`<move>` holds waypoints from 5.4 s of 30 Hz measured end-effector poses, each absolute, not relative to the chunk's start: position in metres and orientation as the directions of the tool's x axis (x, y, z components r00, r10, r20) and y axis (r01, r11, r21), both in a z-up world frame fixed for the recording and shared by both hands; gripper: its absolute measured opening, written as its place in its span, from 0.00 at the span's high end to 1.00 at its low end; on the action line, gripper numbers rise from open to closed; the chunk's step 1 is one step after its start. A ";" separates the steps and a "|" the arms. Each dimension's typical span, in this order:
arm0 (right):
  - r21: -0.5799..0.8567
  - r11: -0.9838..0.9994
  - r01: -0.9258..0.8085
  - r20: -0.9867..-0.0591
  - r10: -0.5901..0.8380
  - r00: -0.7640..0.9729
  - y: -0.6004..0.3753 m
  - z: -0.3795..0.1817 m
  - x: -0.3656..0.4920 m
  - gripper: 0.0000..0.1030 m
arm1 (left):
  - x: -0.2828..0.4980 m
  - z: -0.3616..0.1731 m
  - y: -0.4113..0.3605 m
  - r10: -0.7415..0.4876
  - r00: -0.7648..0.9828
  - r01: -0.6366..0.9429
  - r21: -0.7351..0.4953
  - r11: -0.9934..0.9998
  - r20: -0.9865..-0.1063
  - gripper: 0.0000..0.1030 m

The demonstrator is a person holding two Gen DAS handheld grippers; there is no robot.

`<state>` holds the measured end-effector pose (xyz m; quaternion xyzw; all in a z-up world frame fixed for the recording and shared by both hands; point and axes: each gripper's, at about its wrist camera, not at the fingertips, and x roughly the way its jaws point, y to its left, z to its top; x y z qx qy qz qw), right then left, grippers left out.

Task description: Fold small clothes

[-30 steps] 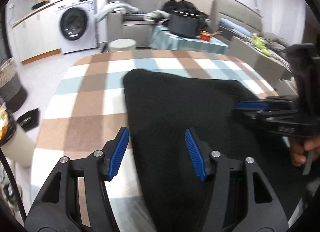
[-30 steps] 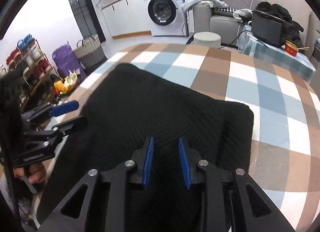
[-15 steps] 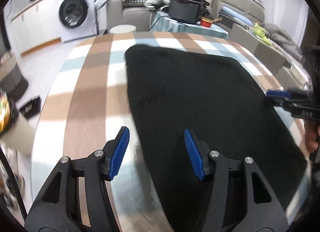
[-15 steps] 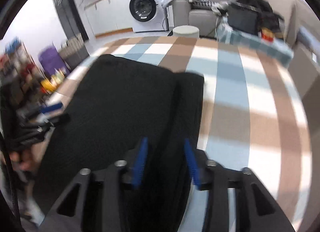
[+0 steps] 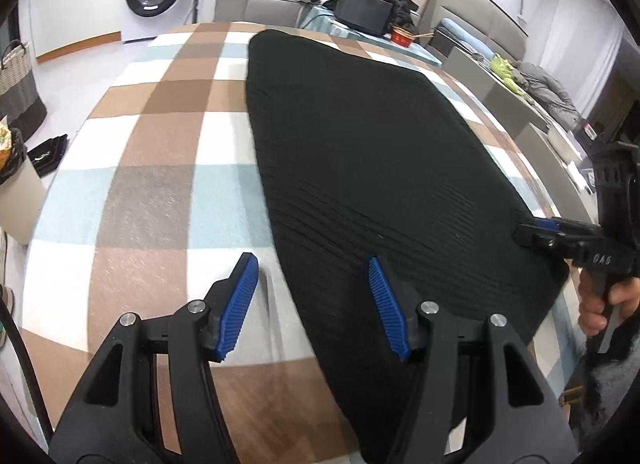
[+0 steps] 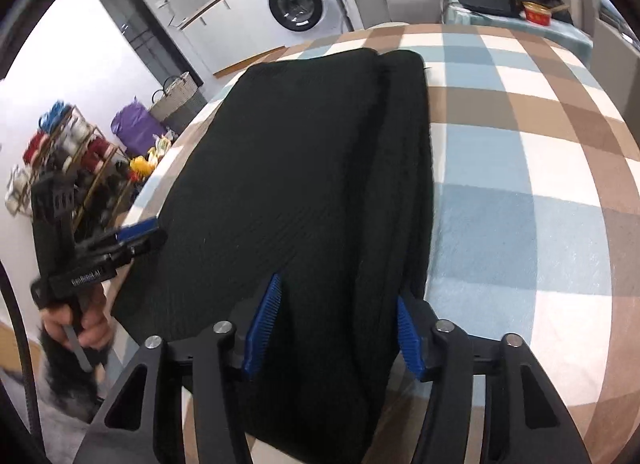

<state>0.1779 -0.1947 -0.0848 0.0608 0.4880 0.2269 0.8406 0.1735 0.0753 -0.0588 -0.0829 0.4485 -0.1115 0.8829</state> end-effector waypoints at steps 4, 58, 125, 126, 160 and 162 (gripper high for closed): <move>0.325 0.886 -0.331 -0.784 0.448 0.430 -0.190 -0.087 0.169 0.68 | 0.170 -0.056 0.065 -0.288 0.570 0.159 -0.240 0.958 -0.770 0.72; 0.053 0.957 -0.286 -0.481 0.276 0.832 -0.159 -0.037 0.112 0.00 | 0.115 0.001 0.060 -0.108 0.855 0.087 -0.065 0.994 -0.508 0.01; 0.061 0.946 -0.317 -0.462 0.308 0.832 -0.173 -0.039 0.104 0.00 | 0.115 -0.007 0.064 -0.035 0.850 0.010 -0.051 0.999 -0.526 0.01; 0.061 0.946 -0.318 -0.462 0.309 0.831 -0.173 -0.038 0.105 0.00 | 0.115 -0.007 0.064 -0.036 0.850 0.010 -0.052 0.999 -0.526 0.01; 0.060 0.944 -0.323 -0.466 0.313 0.828 -0.172 -0.041 0.106 0.00 | 0.115 -0.007 0.064 -0.037 0.848 0.010 -0.054 0.998 -0.529 0.01; 0.059 0.945 -0.323 -0.466 0.312 0.828 -0.171 -0.041 0.106 0.00 | 0.115 -0.008 0.064 -0.037 0.848 0.010 -0.053 0.999 -0.528 0.01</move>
